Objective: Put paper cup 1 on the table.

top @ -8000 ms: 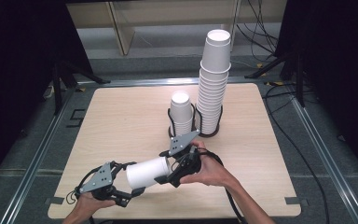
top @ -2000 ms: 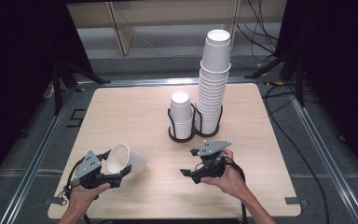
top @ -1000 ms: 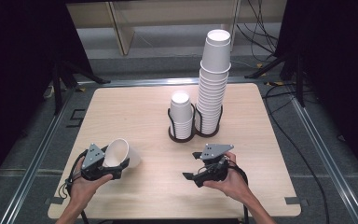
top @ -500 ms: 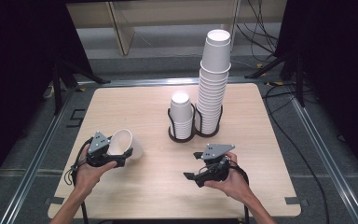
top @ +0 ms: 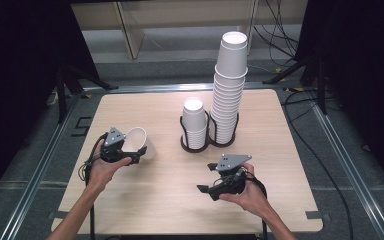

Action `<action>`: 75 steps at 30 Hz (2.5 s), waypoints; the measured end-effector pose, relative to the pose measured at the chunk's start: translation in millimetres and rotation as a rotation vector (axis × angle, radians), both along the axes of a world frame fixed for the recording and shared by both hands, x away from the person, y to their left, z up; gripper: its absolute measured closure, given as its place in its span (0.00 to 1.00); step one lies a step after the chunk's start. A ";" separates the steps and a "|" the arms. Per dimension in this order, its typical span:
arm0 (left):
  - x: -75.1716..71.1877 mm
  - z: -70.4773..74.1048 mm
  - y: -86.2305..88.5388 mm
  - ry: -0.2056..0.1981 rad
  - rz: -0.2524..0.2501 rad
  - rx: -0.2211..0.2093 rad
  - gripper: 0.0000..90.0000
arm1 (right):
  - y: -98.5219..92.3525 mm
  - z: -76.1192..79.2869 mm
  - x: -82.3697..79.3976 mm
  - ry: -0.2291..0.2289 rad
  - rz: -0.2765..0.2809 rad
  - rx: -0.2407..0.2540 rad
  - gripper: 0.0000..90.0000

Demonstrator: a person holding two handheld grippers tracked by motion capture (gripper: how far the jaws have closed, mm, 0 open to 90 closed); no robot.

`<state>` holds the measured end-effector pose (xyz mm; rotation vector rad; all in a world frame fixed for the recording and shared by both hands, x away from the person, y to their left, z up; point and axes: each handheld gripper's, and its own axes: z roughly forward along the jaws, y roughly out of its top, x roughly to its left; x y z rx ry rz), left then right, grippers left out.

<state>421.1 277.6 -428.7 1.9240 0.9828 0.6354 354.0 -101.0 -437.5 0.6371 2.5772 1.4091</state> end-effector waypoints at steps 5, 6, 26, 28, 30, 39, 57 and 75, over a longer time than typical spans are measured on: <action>17.3 -7.3 1.2 0.019 0.000 0.013 0.15 | -0.2 0.1 -0.2 0.003 0.003 0.002 0.21; 17.9 -6.7 1.1 0.027 0.013 0.016 0.14 | -0.7 0.3 0.3 -0.004 0.006 -0.001 0.21; 32.1 -26.8 -11.7 -0.028 0.062 -0.040 0.14 | -0.5 -0.7 0.0 0.006 0.009 0.006 0.21; 34.2 -31.7 -11.9 -0.033 0.050 -0.046 0.15 | -0.5 -0.5 -0.2 0.003 0.010 0.003 0.21; 34.0 -34.0 -10.9 -0.044 0.056 -0.064 0.15 | -0.5 -0.5 -0.1 -0.004 0.012 0.000 0.21; 25.1 -43.1 -4.8 -0.044 0.052 -0.060 0.16 | -0.5 -0.8 -0.5 -0.001 0.019 -0.002 0.21; -15.4 -37.7 13.4 -0.045 0.091 -0.071 0.16 | -1.2 -1.3 -1.1 0.005 0.018 -0.003 0.21; -92.7 -16.3 8.0 -0.085 0.048 -0.217 0.16 | -18.5 4.3 4.5 -0.009 -0.096 0.043 0.21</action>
